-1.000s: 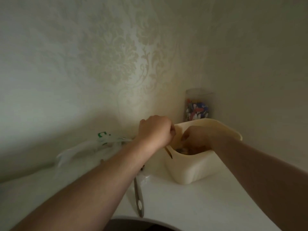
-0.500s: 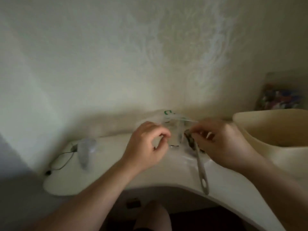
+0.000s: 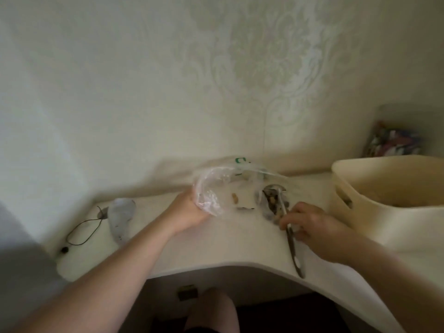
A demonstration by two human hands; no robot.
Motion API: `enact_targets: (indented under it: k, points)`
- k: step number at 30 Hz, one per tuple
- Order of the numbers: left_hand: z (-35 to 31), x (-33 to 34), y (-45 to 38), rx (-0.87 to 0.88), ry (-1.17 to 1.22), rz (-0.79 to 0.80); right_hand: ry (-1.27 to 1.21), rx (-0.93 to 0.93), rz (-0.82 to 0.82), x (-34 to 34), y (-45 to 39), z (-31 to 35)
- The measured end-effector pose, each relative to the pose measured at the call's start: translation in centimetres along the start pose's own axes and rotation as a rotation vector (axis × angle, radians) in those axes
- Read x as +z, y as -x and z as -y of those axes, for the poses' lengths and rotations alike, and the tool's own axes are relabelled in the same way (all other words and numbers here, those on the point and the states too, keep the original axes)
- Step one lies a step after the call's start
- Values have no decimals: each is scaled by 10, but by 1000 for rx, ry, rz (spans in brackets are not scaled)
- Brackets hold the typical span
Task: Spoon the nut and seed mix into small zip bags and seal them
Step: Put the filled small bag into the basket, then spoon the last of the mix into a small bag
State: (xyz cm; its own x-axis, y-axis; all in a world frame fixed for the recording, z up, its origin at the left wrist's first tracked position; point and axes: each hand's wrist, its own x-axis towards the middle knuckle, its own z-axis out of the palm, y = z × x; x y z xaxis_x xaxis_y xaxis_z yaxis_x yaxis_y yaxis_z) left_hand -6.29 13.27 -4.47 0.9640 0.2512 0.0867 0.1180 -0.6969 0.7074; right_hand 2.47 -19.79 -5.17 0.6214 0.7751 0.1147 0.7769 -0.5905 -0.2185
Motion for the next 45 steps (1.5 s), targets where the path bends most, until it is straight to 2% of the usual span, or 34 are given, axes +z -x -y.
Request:
enact_targets:
  k: [2, 4, 6, 9, 12, 16, 20, 22, 24, 26, 28, 31, 33, 35, 37, 39, 40, 43, 45]
  points:
    - [-9, 20, -14, 1, 35, 22, -34, -22, -20, -2, 1, 4]
    - [-18, 35, -22, 27, 83, -4, -104, 13, -127, -7, 1, 12]
    - [-27, 42, -28, 111, 108, -79, -129, 95, -280, -14, 1, 18]
    - [-48, 33, -36, 94, 267, -211, -206, 156, -461, -23, -1, 20]
    - [-80, 8, -45, 83, 412, -355, -239, 170, -438, -32, -2, 21]
    - [-107, -22, -57, 174, 378, -428, -135, 126, -344, -38, -4, 22]
    - [-107, -33, -62, 217, 367, -456, -129, 100, -357, -49, -6, 26]
    - [-109, -33, -59, 248, 469, -399, -135, 72, -429, -53, -8, 26]
    - [-110, -34, -57, 277, 655, -444, -164, 77, -482, -57, -11, 26]
    - [-103, -28, -58, 193, 759, -471, -197, 103, -494, -56, -15, 26]
    - [-85, -8, -59, 1, 669, -385, -213, 114, -516, -51, -17, 27]
    - [-58, 24, -51, -225, 433, -93, -271, 129, -541, -48, -19, 31]
    - [-53, 34, -40, -232, 371, 151, -325, 153, -536, -49, -21, 31]
    - [-59, 40, -31, -208, 357, 294, -292, 166, -523, -49, -24, 29]
    - [-65, 47, -27, -207, 301, 281, -199, 160, -516, -49, -25, 25]
    - [-67, 49, -23, -262, 273, 202, -120, 161, -518, -50, -23, 23]
    - [-67, 50, -19, -276, 266, 207, -89, 159, -519, -51, -21, 23]
    - [-70, 56, 1, -204, 106, 387, -18, 131, -475, -54, -17, 29]
    - [-75, 65, 10, -132, 14, 327, -24, 139, -430, -59, -19, 33]
